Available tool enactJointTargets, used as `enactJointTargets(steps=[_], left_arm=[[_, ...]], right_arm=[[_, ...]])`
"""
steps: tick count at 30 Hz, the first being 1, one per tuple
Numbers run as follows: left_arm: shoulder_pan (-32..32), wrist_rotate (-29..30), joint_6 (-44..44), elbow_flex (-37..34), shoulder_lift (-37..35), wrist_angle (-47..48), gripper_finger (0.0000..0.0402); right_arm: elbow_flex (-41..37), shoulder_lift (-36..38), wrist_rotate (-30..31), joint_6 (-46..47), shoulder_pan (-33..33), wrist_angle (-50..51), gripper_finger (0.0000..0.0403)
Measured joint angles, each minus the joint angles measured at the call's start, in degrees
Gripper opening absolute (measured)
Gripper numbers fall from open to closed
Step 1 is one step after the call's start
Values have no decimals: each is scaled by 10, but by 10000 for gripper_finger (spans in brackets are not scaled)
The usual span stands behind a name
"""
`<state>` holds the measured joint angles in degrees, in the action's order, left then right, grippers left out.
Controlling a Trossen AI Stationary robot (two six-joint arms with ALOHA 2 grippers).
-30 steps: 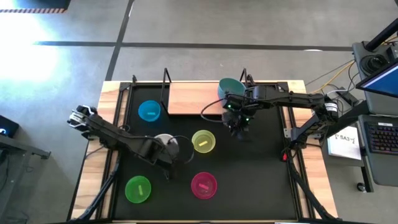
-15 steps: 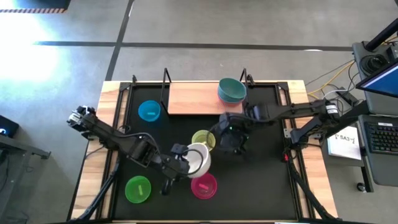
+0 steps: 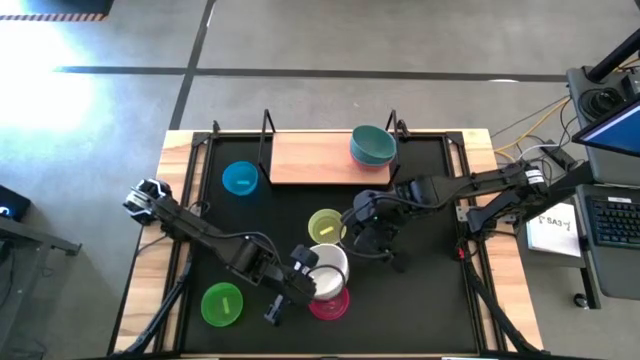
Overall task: Place and stack bowls onto a shelf
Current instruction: Stack the white bowl on top of the pine green bowl
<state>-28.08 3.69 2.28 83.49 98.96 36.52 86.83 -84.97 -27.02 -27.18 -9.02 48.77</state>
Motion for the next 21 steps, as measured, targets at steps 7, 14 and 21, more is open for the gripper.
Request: enactJointTargets(steps=[7, 14, 21], left_arm=[[1, 29, 66, -4, 3, -60, 0], [5, 28, 105, -5, 2, -87, 0], [20, 24, 199, -5, 2, -124, 0]], right_arm=[[0, 0, -5, -40, -3, -1, 150], [0, 0, -54, -72, -3, -1, 148], [0, 0, -71, -89, -3, 1, 142]])
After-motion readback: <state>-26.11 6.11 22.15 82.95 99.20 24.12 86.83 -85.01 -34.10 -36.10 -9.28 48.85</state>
